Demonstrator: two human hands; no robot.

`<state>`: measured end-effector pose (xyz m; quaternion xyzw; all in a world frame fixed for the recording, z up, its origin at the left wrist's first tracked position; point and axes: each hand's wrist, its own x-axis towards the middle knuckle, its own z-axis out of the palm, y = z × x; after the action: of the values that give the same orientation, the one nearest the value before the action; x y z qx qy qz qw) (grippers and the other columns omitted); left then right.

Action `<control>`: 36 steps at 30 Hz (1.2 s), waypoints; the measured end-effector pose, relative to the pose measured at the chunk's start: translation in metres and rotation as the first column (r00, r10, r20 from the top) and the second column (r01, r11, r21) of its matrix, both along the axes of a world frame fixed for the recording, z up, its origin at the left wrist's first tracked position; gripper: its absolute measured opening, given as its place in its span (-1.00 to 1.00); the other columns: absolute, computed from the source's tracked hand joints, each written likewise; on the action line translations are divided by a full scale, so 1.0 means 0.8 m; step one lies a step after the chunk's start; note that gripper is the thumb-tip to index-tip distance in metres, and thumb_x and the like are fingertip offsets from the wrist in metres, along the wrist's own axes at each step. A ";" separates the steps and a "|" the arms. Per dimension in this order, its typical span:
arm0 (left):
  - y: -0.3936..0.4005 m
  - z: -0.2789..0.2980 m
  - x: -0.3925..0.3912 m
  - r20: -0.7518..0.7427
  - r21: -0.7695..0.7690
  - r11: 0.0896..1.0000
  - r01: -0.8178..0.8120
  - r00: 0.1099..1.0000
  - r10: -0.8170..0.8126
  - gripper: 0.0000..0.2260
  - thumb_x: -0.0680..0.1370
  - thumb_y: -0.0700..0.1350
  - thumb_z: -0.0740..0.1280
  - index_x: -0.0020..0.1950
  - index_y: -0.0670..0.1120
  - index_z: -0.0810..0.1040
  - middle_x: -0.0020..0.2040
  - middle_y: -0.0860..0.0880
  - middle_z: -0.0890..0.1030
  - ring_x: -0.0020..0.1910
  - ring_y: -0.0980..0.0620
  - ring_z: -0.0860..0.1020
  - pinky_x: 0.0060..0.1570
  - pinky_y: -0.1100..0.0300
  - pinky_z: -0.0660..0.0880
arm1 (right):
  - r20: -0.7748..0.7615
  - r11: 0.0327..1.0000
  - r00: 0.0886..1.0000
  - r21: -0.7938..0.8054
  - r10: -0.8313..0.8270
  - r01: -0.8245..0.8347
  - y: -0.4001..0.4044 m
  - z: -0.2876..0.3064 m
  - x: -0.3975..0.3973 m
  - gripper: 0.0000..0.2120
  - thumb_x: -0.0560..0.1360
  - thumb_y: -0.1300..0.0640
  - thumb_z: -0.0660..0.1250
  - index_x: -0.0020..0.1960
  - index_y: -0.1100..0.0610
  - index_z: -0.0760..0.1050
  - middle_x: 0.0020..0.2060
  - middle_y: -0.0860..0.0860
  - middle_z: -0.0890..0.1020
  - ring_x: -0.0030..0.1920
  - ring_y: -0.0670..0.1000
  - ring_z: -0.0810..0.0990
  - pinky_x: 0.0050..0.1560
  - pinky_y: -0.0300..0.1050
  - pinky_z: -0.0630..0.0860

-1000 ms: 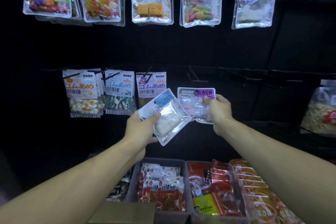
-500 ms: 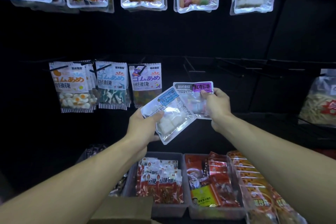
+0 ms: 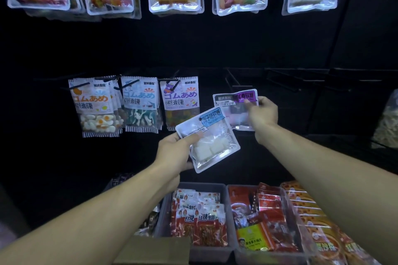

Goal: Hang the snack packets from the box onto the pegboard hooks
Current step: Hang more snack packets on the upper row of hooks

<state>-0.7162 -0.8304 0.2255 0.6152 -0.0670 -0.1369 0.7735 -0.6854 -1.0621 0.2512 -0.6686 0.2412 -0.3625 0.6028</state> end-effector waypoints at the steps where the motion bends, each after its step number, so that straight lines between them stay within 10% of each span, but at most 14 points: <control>1: 0.001 0.002 0.000 -0.001 -0.001 1.000 0.002 1.000 -0.002 -0.86 0.63 -0.16 0.45 0.17 -0.12 0.72 0.03 -0.12 0.80 -0.03 -0.13 0.78 -0.34 0.13 0.67 | -0.012 1.000 1.000 0.003 -0.011 0.011 -0.003 0.004 0.007 -0.94 0.62 0.10 0.42 -0.04 0.03 0.63 -0.16 -0.05 0.69 -0.14 0.00 0.66 -0.23 -0.18 0.52; 13: 0.017 0.028 -0.008 0.056 0.040 0.996 0.077 0.995 -0.079 -0.87 0.64 -0.06 0.45 0.08 -0.11 0.71 -0.01 -0.11 0.80 -0.12 -0.07 0.77 -0.08 0.00 0.73 | -0.084 0.999 0.996 0.029 -0.040 0.042 -0.016 0.017 0.033 -0.66 0.61 0.05 0.39 0.37 0.04 0.58 0.22 0.03 0.68 0.17 0.09 0.66 0.27 0.00 0.58; 19: 0.008 0.056 -0.030 0.104 0.047 0.994 0.099 0.989 -0.103 -0.87 0.63 -0.05 0.44 0.00 -0.10 0.68 -0.05 -0.11 0.80 -0.21 0.00 0.77 -0.28 0.14 0.70 | 0.085 0.990 0.988 -0.046 -0.130 0.135 -0.009 0.023 -0.037 -0.77 0.64 -0.04 0.34 0.22 0.04 0.58 0.10 -0.07 0.63 0.13 0.01 0.61 0.03 -0.14 0.42; 24: -0.015 0.086 -0.051 0.176 0.047 0.996 0.082 0.980 -0.089 -0.85 0.67 -0.06 0.41 0.11 -0.11 0.70 -0.04 -0.08 0.80 -0.14 -0.02 0.78 -0.22 0.10 0.73 | 0.144 0.991 0.981 -0.049 0.133 -0.127 0.023 0.052 -0.120 -0.65 0.68 -0.14 0.26 -0.03 0.12 0.62 -0.19 0.02 0.71 -0.30 -0.07 0.63 -0.25 -0.20 0.59; 29: -0.043 0.121 -0.075 0.246 0.025 0.998 0.066 0.967 -0.070 -0.83 0.65 -0.07 0.44 0.05 -0.18 0.71 -0.16 -0.07 0.80 -0.31 0.05 0.75 -0.39 0.19 0.64 | 0.106 0.917 0.926 -0.219 0.363 -0.334 0.041 0.087 -0.192 -0.82 0.61 -0.04 0.41 0.08 0.07 0.61 -0.08 -0.04 0.78 -0.09 -0.08 0.76 -0.04 -0.19 0.59; 36: -0.092 0.176 -0.094 0.316 -0.068 0.993 0.101 0.946 -0.074 -0.78 0.53 -0.13 0.58 0.13 -0.13 0.67 -0.12 -0.05 0.79 -0.27 0.04 0.75 -0.25 0.13 0.67 | 0.245 0.957 0.931 -0.174 0.271 -0.233 -0.003 0.139 -0.220 -0.70 0.52 0.14 0.54 0.20 0.14 0.57 -0.04 0.01 0.78 -0.05 -0.01 0.78 -0.09 -0.21 0.68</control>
<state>-0.7912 -0.9039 0.3662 0.5929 -0.2215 -0.0690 0.7711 -0.8612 -1.0648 0.3621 -0.6807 0.0436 -0.3846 0.6220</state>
